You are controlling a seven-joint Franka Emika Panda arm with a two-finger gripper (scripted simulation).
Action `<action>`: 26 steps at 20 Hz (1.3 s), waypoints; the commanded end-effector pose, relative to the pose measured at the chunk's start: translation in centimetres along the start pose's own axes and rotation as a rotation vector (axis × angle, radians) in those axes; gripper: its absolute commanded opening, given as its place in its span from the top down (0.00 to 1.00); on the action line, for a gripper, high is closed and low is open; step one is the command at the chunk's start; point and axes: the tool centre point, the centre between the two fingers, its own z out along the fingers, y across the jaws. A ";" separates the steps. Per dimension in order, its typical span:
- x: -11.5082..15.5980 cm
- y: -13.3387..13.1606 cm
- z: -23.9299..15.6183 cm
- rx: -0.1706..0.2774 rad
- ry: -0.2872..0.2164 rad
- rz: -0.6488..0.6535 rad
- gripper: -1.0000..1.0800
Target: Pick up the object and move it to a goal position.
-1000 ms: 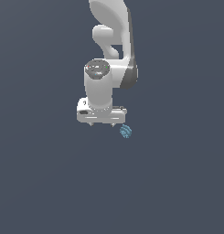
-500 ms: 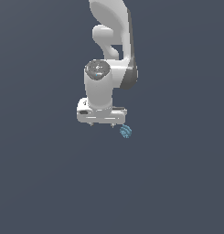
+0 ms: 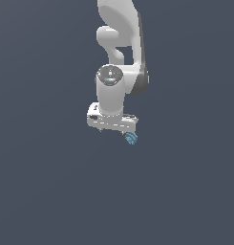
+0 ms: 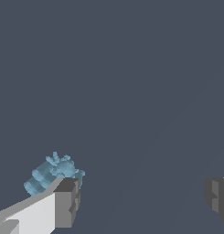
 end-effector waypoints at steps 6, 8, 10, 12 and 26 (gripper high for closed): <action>-1.0 -2.7 1.3 0.007 0.007 0.146 0.04; -1.4 -3.5 1.6 0.009 0.009 0.188 0.04; -1.7 -4.2 2.0 0.011 0.010 0.229 0.04; -2.0 -4.9 2.3 0.013 0.012 0.271 0.04; -4.3 -8.8 4.3 0.026 0.020 0.515 0.04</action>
